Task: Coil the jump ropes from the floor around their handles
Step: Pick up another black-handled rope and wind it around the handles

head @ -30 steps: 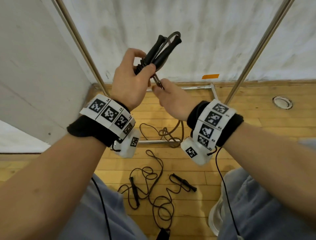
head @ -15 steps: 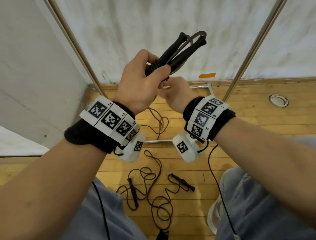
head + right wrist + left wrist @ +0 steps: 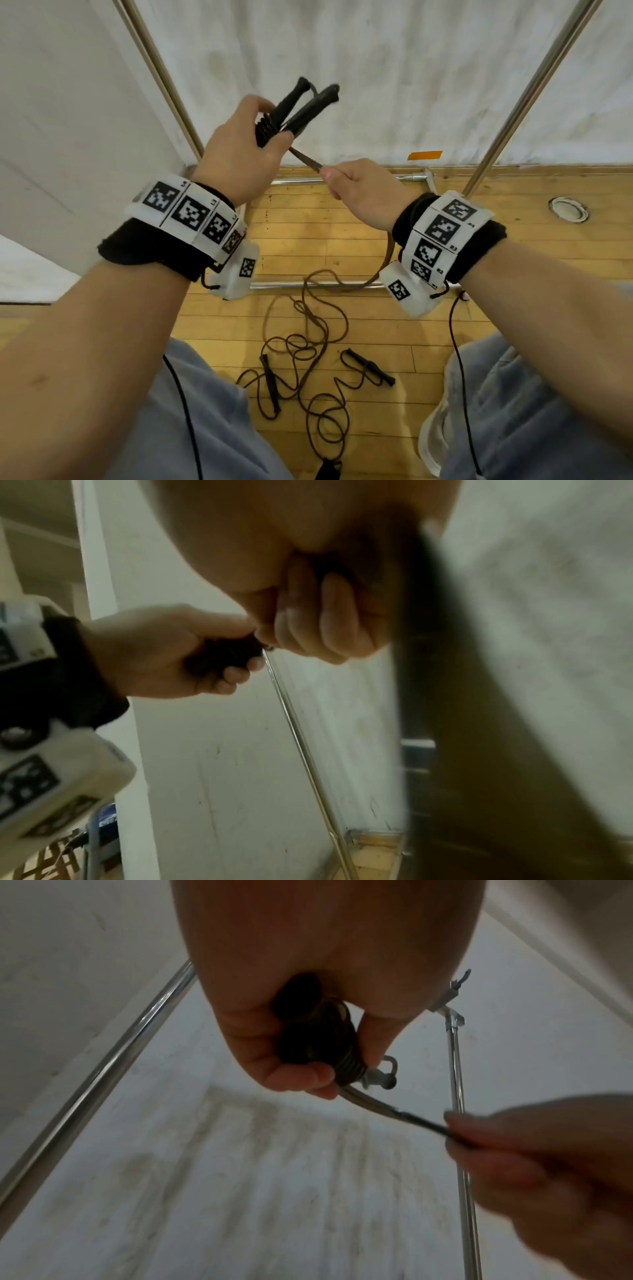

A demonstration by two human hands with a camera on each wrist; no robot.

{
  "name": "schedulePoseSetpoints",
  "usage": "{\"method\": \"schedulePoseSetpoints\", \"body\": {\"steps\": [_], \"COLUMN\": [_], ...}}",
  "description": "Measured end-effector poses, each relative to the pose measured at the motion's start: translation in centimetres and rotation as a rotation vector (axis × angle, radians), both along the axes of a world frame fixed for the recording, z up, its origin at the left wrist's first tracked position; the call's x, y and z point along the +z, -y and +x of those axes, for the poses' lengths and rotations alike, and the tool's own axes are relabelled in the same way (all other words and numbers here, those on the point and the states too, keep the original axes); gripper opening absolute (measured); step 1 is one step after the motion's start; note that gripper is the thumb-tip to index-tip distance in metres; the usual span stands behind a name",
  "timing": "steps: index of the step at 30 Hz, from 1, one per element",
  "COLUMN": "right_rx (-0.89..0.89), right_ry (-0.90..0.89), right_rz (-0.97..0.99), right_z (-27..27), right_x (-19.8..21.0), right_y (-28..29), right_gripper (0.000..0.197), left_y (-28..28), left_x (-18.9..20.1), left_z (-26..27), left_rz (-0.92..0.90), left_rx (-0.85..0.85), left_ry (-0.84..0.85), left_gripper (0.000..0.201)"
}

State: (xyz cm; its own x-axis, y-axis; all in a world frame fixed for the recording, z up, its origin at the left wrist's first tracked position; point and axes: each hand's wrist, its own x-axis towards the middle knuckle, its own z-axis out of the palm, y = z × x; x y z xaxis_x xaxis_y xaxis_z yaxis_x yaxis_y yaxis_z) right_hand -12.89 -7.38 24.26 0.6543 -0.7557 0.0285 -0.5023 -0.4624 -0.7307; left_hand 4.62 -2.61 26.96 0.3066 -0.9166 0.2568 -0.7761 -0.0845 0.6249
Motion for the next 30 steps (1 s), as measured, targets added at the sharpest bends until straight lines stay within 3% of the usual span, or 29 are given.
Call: {"method": "schedulePoseSetpoints", "body": {"steps": [3, 9, 13, 19, 22, 26, 30], "right_rx": [0.016, 0.079, 0.081, -0.115, -0.174, -0.242, -0.266], "right_ry": [-0.097, -0.175, -0.127, -0.045, -0.067, -0.077, 0.000], "right_rz": [-0.041, -0.065, -0.078, -0.221, -0.248, -0.202, -0.035], "right_z": [-0.5, -1.6, -2.3, -3.0, -3.4, -3.9, -4.5], "right_x": [0.6, 1.8, 2.4, 2.7, 2.4, 2.4, 2.4], "right_y": [0.1, -0.2, -0.3, 0.8, 1.6, 3.1, 4.0], "right_gripper": [0.047, 0.038, 0.031, 0.033, 0.038, 0.046, 0.035], "left_y": [0.1, 0.5, 0.9, 0.3, 0.0, -0.5, -1.0], "left_x": [-1.1, -2.9, -3.5, -4.0, -4.1, -4.0, -3.1], "left_z": [0.2, -0.5, -1.7, -4.9, -5.9, -6.1, -5.7], "left_rz": [0.130, 0.350, 0.470, 0.352, 0.305, 0.248, 0.178], "left_rx": [-0.024, -0.074, -0.147, -0.228, -0.242, -0.318, -0.396], "left_ry": [0.177, 0.310, 0.358, 0.451, 0.460, 0.432, 0.362], "left_gripper": [0.036, 0.035, 0.023, 0.036, 0.030, 0.022, 0.019]}}
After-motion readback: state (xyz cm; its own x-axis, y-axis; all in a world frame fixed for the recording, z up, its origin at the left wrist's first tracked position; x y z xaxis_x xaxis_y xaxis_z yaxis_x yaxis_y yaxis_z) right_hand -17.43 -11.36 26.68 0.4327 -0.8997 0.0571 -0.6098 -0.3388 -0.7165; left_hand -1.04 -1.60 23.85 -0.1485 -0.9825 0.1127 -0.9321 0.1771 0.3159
